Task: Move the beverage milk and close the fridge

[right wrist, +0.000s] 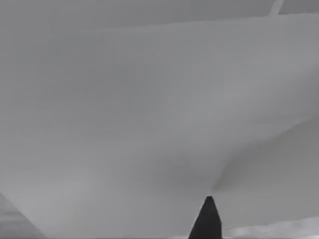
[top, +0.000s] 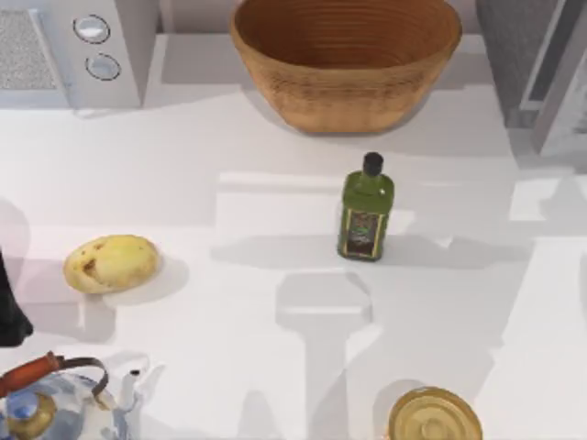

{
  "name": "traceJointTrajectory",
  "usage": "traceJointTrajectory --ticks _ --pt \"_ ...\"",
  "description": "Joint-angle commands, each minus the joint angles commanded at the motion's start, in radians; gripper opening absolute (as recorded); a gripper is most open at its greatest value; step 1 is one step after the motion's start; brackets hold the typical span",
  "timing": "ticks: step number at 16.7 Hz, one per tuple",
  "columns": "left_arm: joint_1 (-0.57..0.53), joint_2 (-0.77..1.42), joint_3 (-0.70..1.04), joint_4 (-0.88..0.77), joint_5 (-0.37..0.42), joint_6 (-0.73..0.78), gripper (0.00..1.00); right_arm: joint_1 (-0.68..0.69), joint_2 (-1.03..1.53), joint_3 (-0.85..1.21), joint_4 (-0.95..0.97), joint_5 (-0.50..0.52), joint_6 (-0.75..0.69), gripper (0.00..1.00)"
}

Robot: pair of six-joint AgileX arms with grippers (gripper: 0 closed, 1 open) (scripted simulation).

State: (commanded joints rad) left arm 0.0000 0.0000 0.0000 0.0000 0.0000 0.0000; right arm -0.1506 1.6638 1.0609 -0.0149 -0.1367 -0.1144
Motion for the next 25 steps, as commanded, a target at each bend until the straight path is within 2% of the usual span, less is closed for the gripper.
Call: traceJointTrajectory --ticks 4,11,25 --pt "0.0 0.0 0.0 0.0 0.0 0.0 1.0 0.118 -0.041 -0.054 0.06 0.094 0.087 1.0" --pt "0.0 0.0 0.0 0.0 0.0 0.0 1.0 0.112 -0.025 -0.046 0.056 0.102 0.083 1.0" --pt "0.0 0.0 0.0 0.0 0.0 0.0 1.0 0.11 0.298 0.37 -0.022 0.107 0.091 1.0"
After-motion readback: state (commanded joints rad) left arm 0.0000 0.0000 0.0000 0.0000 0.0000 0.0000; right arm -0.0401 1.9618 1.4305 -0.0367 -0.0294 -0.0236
